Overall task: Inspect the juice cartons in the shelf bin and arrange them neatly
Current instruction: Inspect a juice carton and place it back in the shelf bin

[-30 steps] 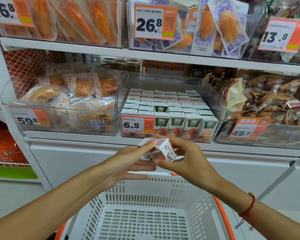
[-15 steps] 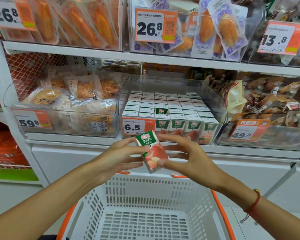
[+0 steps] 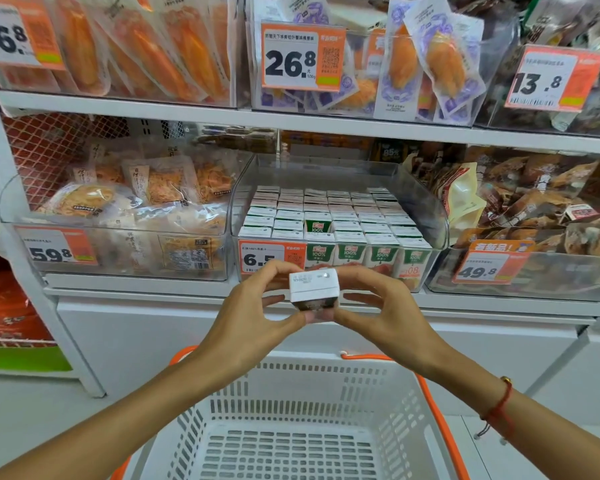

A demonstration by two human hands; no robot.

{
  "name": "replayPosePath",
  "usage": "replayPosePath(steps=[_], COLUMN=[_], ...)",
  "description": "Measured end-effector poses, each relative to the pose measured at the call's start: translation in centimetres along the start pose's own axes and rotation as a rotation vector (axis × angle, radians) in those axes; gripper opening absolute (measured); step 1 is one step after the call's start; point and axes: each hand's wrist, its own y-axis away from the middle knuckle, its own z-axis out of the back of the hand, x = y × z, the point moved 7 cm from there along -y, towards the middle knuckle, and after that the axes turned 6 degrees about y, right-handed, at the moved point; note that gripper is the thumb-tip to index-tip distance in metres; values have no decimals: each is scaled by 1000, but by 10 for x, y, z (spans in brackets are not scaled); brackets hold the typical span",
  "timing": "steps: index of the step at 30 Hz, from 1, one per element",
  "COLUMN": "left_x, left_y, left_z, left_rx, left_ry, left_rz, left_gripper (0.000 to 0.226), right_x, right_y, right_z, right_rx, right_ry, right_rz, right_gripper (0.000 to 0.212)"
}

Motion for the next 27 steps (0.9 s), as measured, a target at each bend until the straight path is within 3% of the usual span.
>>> replayPosePath(steps=[7, 13, 16, 20, 27], left_x=[-15, -31, -35, -22, 2], left_y=[-8, -55, -97, -148, -175], left_z=[11, 41, 45, 26, 18], left_rx=[27, -148, -185, -158, 110], left_ry=[-240, -93, -88, -191, -457], left_rz=[-119, -150, -150, -147, -107], left_gripper=[40, 47, 45, 35, 38], right_x=[6, -12, -51, -90, -94], right_y=[-21, -76, -91, -93, -89], right_z=[-3, 17, 37, 44, 40], right_rx=[67, 155, 85, 94, 45], right_ry=[122, 16, 289, 744, 859], right_rz=[56, -15, -67, -80, -28], right_gripper=[47, 45, 34, 53, 52])
